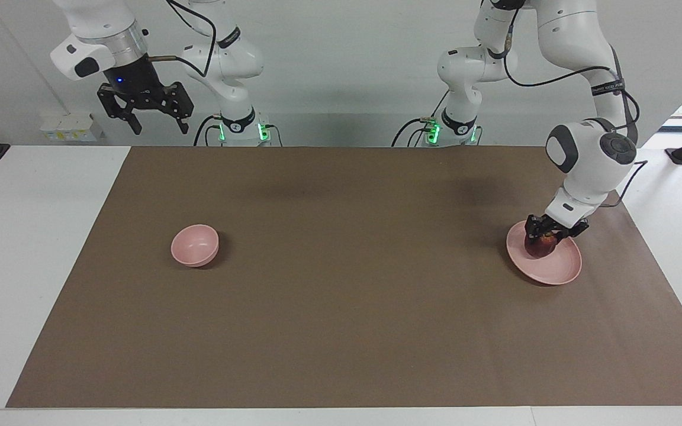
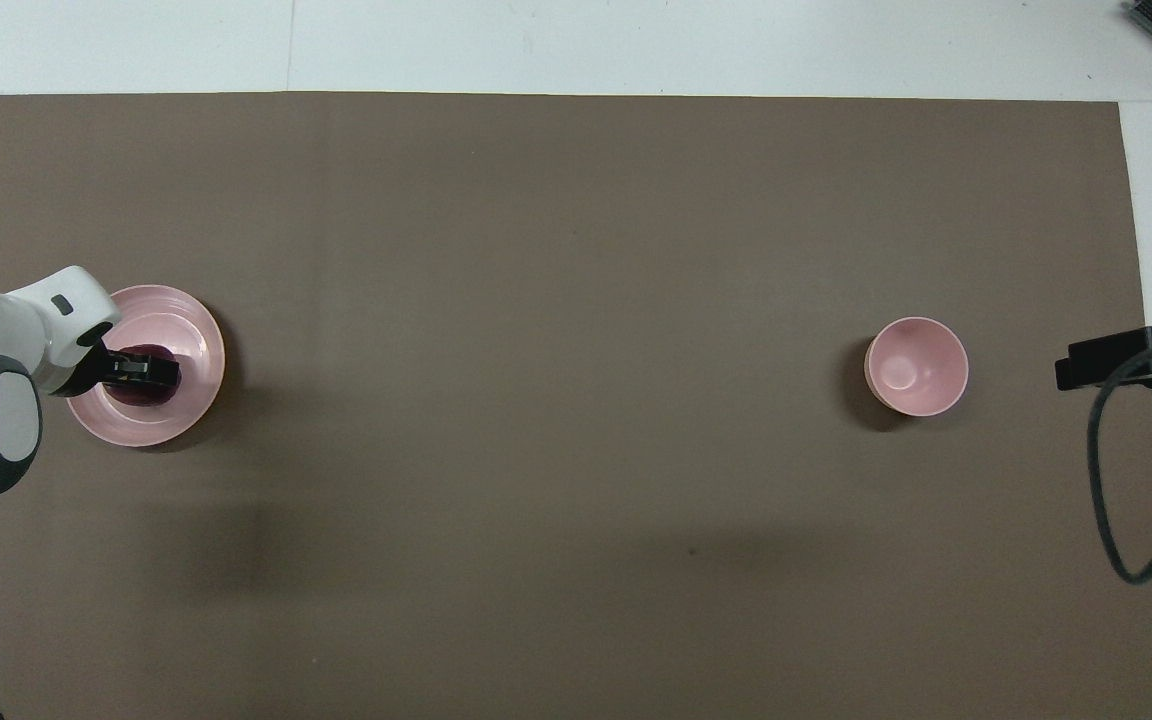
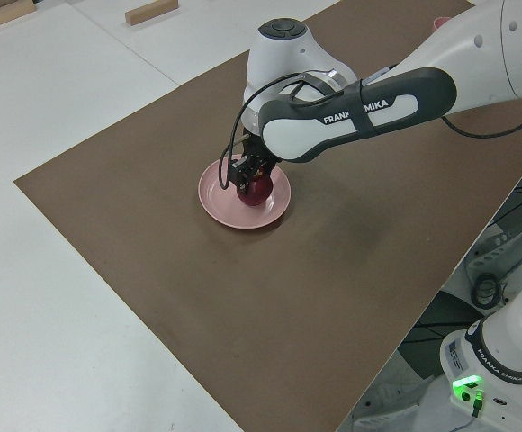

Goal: Move apple from plate to bowl
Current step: 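Grasp the apple with the left gripper and lift it off the plate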

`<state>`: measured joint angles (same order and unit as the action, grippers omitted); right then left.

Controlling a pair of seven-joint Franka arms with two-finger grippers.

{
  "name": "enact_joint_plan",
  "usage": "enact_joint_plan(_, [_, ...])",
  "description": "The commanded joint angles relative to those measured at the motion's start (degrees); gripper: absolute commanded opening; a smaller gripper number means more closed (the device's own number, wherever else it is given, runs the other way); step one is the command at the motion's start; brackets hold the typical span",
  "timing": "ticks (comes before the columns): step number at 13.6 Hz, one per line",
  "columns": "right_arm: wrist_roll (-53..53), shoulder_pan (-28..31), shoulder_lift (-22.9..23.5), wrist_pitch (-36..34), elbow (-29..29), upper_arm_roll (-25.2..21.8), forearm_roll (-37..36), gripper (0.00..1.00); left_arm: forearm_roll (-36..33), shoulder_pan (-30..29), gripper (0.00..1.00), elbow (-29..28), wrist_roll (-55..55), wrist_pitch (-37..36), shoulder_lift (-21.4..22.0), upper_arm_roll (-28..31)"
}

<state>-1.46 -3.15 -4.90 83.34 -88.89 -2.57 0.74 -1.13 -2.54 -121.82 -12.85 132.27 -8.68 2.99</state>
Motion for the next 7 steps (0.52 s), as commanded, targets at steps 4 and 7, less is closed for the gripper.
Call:
enact_joint_plan(4, [1.7, 0.9, -1.2, -0.6, -0.8, 0.2, 0.8, 1.0, -0.8, 0.0, 0.0, 3.1, -0.7, -6.8, 2.9, -0.4])
enact_joint_plan(7, [1.9, 0.9, -0.9, -0.6, -0.4, 0.2, 0.8, 1.0, 0.1, 0.6, 0.0, 4.5, -0.6, -9.7, 4.5, -1.2])
